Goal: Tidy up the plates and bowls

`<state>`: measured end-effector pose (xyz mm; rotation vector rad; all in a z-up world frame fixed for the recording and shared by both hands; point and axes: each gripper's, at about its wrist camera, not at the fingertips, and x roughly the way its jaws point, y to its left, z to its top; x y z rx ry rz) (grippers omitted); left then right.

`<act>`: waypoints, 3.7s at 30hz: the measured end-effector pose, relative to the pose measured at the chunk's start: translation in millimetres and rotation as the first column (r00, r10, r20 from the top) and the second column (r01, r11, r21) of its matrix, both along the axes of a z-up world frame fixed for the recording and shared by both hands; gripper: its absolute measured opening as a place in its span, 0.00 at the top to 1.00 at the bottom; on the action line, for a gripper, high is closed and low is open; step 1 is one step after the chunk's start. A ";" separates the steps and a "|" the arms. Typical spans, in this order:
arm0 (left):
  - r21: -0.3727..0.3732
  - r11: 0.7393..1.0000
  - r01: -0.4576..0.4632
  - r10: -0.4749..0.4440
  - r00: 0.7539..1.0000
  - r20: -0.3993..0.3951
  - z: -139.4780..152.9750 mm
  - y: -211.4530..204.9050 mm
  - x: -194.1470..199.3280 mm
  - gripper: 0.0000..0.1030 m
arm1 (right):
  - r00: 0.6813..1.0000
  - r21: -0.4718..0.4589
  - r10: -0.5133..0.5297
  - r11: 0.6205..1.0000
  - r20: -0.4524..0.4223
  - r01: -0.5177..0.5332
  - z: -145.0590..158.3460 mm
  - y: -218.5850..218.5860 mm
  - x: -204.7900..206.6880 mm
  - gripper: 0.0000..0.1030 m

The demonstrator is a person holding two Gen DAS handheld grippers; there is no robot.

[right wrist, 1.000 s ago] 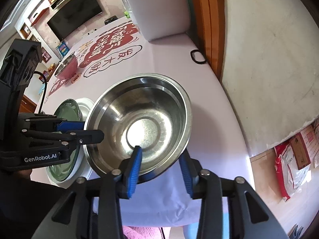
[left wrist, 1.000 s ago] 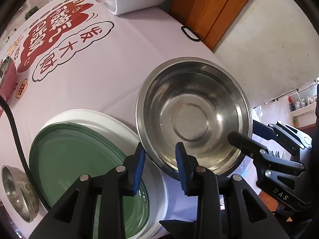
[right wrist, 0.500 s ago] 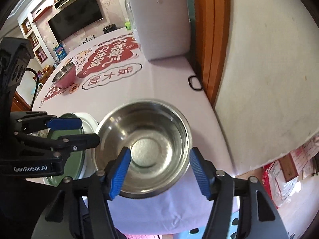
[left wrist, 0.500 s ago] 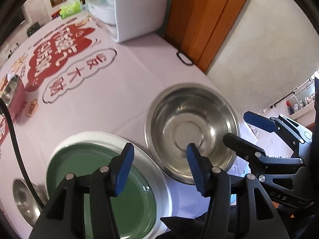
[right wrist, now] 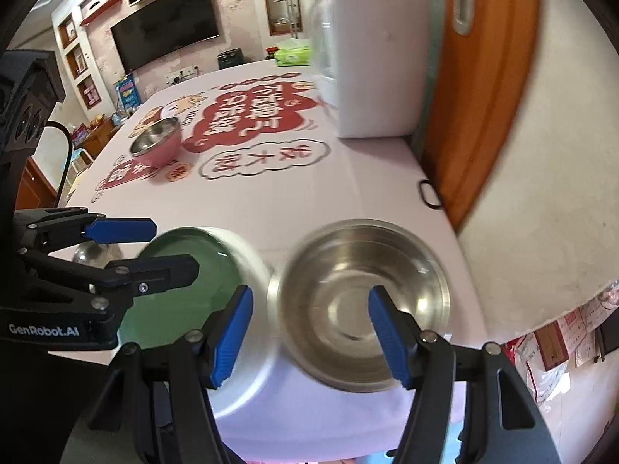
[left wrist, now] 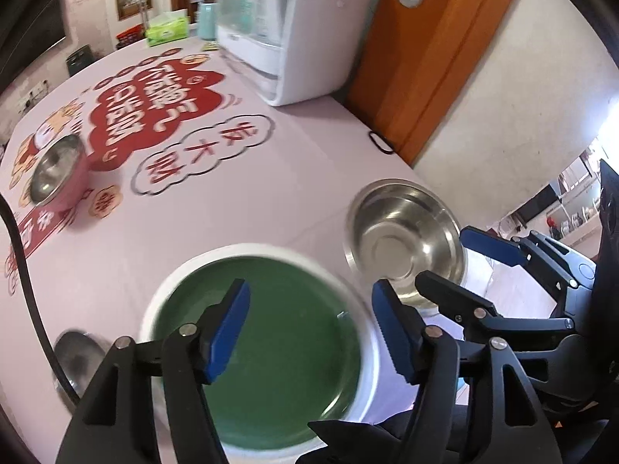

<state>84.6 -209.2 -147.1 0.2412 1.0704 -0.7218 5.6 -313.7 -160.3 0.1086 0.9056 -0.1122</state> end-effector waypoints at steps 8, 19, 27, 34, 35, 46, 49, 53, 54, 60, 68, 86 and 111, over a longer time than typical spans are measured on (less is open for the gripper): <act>-0.024 0.995 -0.099 0.098 0.995 -0.005 10.5 84.3 11.5 0.28 | 0.999 0.000 0.052 0.999 0.016 -0.052 8.1 71.0 17.2 0.36; -0.031 0.977 -0.212 0.211 0.977 -0.011 22.0 199.4 34.6 0.26 | 0.990 0.010 0.131 0.991 0.060 -0.132 11.0 173.7 49.5 0.32; -0.026 0.953 -0.301 0.301 0.954 -0.007 25.2 260.7 69.2 0.20 | 0.988 0.040 0.148 0.988 0.043 -0.149 12.2 219.2 89.7 0.32; -0.004 0.938 -0.346 0.346 0.938 -0.024 28.1 286.0 111.2 0.20 | 0.990 0.060 0.136 0.989 0.027 -0.138 22.5 234.6 137.3 0.32; -0.002 0.937 -0.351 0.350 0.936 -0.029 28.3 288.0 119.0 0.20 | 0.991 0.056 0.135 0.989 0.027 -0.136 24.0 235.4 141.9 0.32; 0.015 0.914 -0.406 0.406 0.912 -0.055 32.1 294.7 203.4 0.20 | 0.994 0.032 0.106 0.994 0.029 -0.107 31.4 231.6 210.2 0.32; 0.008 0.905 -0.426 0.426 0.902 -0.073 29.9 296.2 225.9 0.20 | 0.995 0.046 0.097 0.994 0.031 -0.098 29.9 229.0 226.2 0.32; 0.019 0.904 -0.427 0.427 0.901 -0.075 22.3 292.7 246.1 0.21 | 0.996 0.050 0.092 0.994 0.023 -0.093 25.0 227.8 248.4 0.32; 0.017 0.904 -0.426 0.426 0.901 -0.080 19.6 292.0 249.9 0.21 | 0.996 0.050 0.091 0.995 0.021 -0.092 23.7 227.8 253.3 0.32; -0.052 0.898 -0.436 0.428 0.896 -0.119 -2.0 284.7 266.9 0.21 | 0.996 0.059 0.084 0.995 0.006 -0.084 7.9 222.4 281.6 0.32; -0.162 0.872 -0.463 0.447 0.886 -0.128 -23.9 274.4 282.2 0.21 | 0.999 0.128 0.052 0.990 0.001 -0.052 -23.1 210.3 297.0 0.32; -0.197 0.848 -0.493 0.454 0.866 -0.211 -78.6 254.9 303.7 0.42 | 0.997 0.183 0.057 0.981 0.049 -0.065 -48.7 200.4 307.4 0.44; -0.168 0.874 -0.457 0.424 0.884 -0.199 -80.7 251.1 292.7 0.82 | 0.998 0.224 0.055 0.973 0.004 -0.054 -52.7 204.9 306.6 0.80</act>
